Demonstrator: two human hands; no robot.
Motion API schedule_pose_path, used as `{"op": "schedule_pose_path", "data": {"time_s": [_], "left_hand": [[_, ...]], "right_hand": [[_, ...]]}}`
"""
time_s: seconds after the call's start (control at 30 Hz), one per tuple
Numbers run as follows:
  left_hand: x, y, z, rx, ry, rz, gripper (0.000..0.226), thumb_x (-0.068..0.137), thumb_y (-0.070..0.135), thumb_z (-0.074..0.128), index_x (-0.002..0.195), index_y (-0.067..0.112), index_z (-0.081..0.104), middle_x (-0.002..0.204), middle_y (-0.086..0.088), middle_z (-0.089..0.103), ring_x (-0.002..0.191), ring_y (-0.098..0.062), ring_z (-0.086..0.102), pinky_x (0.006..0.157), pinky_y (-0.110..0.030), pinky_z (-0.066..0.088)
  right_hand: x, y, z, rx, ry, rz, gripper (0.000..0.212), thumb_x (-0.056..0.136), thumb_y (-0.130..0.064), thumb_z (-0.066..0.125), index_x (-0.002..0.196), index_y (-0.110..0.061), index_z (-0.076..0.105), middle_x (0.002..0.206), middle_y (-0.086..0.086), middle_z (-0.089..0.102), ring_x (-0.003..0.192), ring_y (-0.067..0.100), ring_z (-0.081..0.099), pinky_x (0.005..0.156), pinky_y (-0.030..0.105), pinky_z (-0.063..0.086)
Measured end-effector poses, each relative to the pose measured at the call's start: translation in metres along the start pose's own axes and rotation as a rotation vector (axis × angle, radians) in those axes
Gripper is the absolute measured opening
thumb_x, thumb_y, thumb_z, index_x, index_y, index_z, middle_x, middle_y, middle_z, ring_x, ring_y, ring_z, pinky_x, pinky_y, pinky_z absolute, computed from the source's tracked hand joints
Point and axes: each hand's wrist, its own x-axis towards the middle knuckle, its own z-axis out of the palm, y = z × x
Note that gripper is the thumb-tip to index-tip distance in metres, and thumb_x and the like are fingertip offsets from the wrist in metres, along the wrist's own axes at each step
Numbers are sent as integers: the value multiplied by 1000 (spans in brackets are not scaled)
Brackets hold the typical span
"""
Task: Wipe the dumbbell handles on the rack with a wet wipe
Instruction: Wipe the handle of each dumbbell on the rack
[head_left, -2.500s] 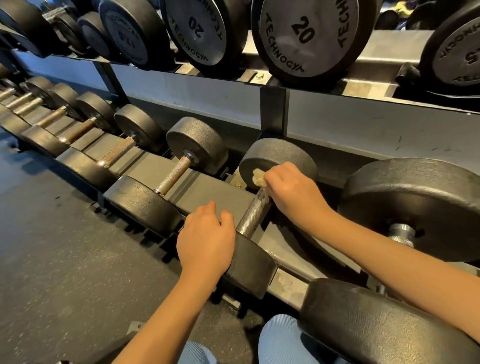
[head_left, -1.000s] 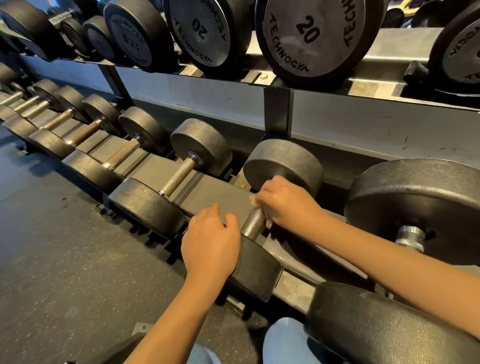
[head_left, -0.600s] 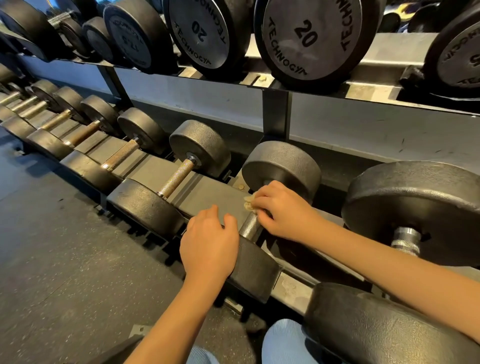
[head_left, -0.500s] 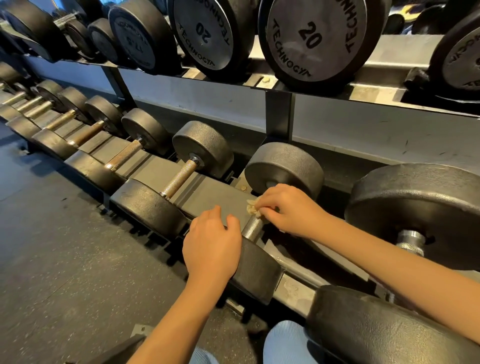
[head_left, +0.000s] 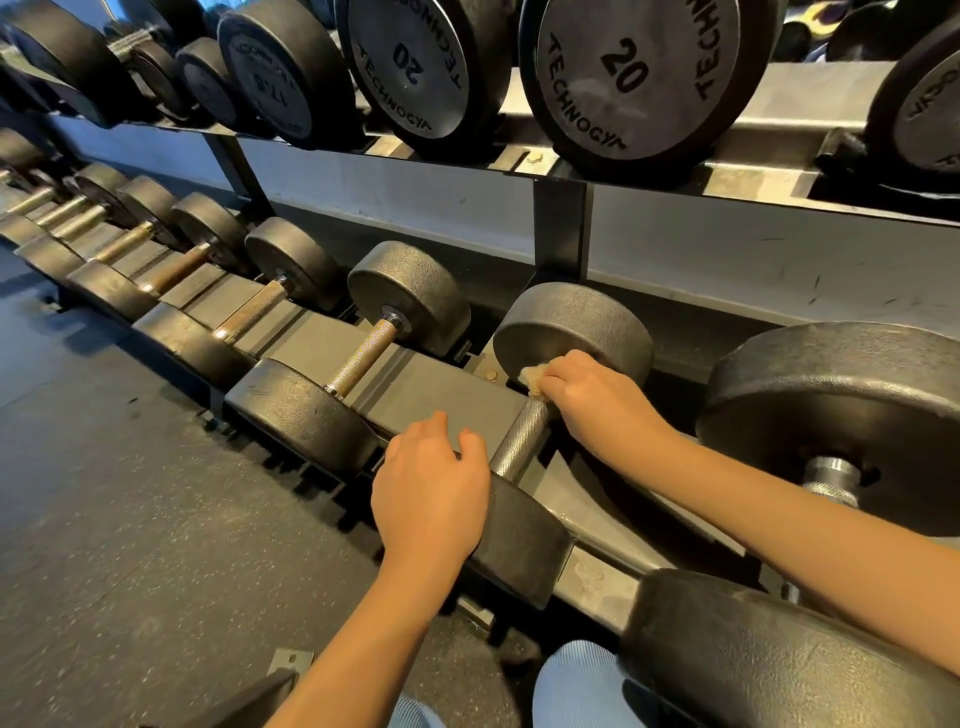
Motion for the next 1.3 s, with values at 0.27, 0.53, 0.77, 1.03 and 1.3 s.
{"op": "schedule_pose_path", "data": {"time_s": [0.27,0.53,0.77,1.03,1.3], "left_hand": [[3,-5,5,30,-5,15,46,99,32,34,141,16,43,143,-1,46,128,-16,41,96,-32,36],[2,-4,7,45,15,12,37,98,29,36,123,9,54,126,-5,56,114,-18,47,77,-28,29],[1,-1,4,41,-2,0,36,98,28,35,123,9,55,125,-5,56,114,-17,47,76,-27,28],[2,-2,3,58,4,-7,36,98,30,36,120,10,55,123,-4,56,112,-18,48,76,-28,28],[3,-4,5,45,-16,13,38,98,30,35,124,10,54,128,-4,55,116,-19,47,81,-30,33]], "right_hand": [[-12,-15,12,166,73,-122,15,69,3,76,82,-1,71,87,11,64,83,28,60,64,35,53],[-17,-8,13,222,130,-93,20,68,5,76,86,-2,72,87,11,64,81,28,60,64,35,53],[-3,-4,9,162,72,-120,15,71,1,75,85,-5,72,89,8,64,82,26,58,62,32,51],[-12,-23,11,226,21,-297,36,64,6,77,98,-5,72,93,9,66,85,28,58,70,33,49],[5,5,11,105,91,-79,20,79,1,70,97,-5,73,97,7,64,87,27,55,71,35,50]]}}
